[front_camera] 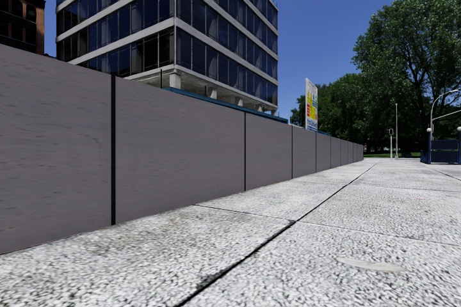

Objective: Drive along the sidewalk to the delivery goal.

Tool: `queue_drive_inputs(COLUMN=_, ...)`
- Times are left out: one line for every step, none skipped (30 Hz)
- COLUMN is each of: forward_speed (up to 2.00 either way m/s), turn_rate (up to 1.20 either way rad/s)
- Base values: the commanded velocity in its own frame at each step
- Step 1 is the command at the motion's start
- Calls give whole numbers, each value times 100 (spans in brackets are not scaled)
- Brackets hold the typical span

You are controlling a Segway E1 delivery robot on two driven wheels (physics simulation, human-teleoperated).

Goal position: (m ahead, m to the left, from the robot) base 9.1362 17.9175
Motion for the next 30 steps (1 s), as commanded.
queue_drive_inputs(forward_speed=0, turn_rate=0)
queue_drive_inputs(forward_speed=0, turn_rate=0)
queue_drive_inputs(forward_speed=0, turn_rate=0)
queue_drive_inputs(forward_speed=0, turn_rate=0)
queue_drive_inputs(forward_speed=0, turn_rate=0)
queue_drive_inputs(forward_speed=0, turn_rate=0)
queue_drive_inputs(forward_speed=0, turn_rate=0)
queue_drive_inputs(forward_speed=0, turn_rate=0)
queue_drive_inputs(forward_speed=0, turn_rate=0)
queue_drive_inputs(forward_speed=0, turn_rate=0)
queue_drive_inputs(forward_speed=0, turn_rate=0)
queue_drive_inputs(forward_speed=0, turn_rate=0)
queue_drive_inputs(forward_speed=0, turn_rate=0)
queue_drive_inputs(forward_speed=0, turn_rate=0)
queue_drive_inputs(forward_speed=0, turn_rate=0)
queue_drive_inputs(forward_speed=0, turn_rate=0)
queue_drive_inputs(forward_speed=0, turn_rate=0)
queue_drive_inputs(forward_speed=0, turn_rate=0)
queue_drive_inputs(forward_speed=0, turn_rate=0)
queue_drive_inputs(forward_speed=0, turn_rate=0)
queue_drive_inputs(forward_speed=0, turn_rate=0)
queue_drive_inputs(forward_speed=0, turn_rate=0)
queue_drive_inputs(forward_speed=0, turn_rate=0)
queue_drive_inputs(forward_speed=0, turn_rate=0)
queue_drive_inputs(forward_speed=0, turn_rate=0)
queue_drive_inputs(forward_speed=0, turn_rate=0)
queue_drive_inputs(forward_speed=0, turn_rate=0)
queue_drive_inputs(forward_speed=0, turn_rate=0)
queue_drive_inputs(forward_speed=0, turn_rate=0)
queue_drive_inputs(forward_speed=0, turn_rate=0)
